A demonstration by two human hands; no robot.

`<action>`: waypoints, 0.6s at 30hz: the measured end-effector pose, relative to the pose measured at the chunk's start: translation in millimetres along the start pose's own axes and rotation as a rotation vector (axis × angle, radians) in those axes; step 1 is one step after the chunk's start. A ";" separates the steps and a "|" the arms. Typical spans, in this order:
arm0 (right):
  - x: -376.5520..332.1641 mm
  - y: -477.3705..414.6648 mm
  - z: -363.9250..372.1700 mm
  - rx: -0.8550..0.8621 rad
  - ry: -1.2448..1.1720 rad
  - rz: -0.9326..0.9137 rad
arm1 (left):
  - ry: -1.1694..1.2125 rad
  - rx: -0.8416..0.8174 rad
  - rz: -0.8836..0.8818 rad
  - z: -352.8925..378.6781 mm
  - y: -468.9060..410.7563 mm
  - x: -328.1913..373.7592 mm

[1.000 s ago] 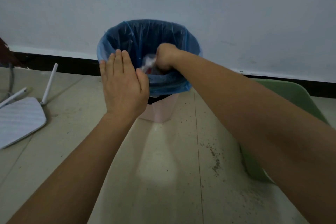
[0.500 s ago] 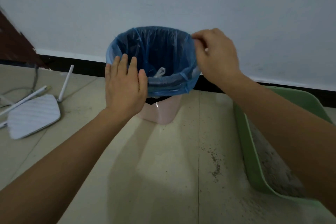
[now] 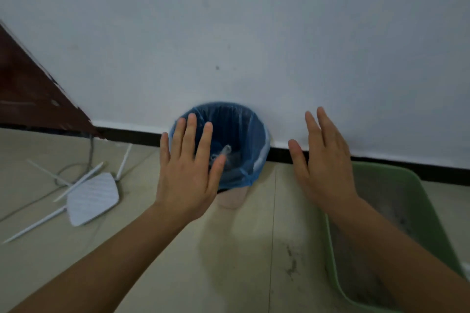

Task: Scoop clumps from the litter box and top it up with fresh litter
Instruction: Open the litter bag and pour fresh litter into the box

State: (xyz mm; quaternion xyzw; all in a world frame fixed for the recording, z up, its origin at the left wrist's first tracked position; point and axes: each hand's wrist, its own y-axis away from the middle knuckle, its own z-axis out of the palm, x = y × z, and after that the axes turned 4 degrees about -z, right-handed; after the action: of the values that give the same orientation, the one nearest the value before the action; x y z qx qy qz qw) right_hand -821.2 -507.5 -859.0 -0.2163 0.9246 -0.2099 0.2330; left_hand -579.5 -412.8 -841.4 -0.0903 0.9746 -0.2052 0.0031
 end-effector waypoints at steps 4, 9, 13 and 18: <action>-55.5 -84.7 -104.8 -0.028 0.015 -0.047 | -0.032 0.011 -0.047 -127.2 -61.4 -8.5; -154.6 -206.0 -258.1 0.012 0.029 -0.175 | -0.045 0.077 -0.083 -327.6 -155.1 -29.8; -253.2 -299.6 -409.5 0.021 0.050 -0.314 | -0.085 0.156 -0.137 -535.1 -223.7 -61.0; -373.0 -375.1 -575.7 0.058 0.054 -0.544 | -0.148 0.342 -0.303 -770.3 -241.7 -106.4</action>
State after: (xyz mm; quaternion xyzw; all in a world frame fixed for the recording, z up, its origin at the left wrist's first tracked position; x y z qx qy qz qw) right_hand -710.5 -463.3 -86.3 -0.4443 0.8320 -0.2968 0.1492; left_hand -465.8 -303.7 -42.5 -0.2485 0.8980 -0.3583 0.0589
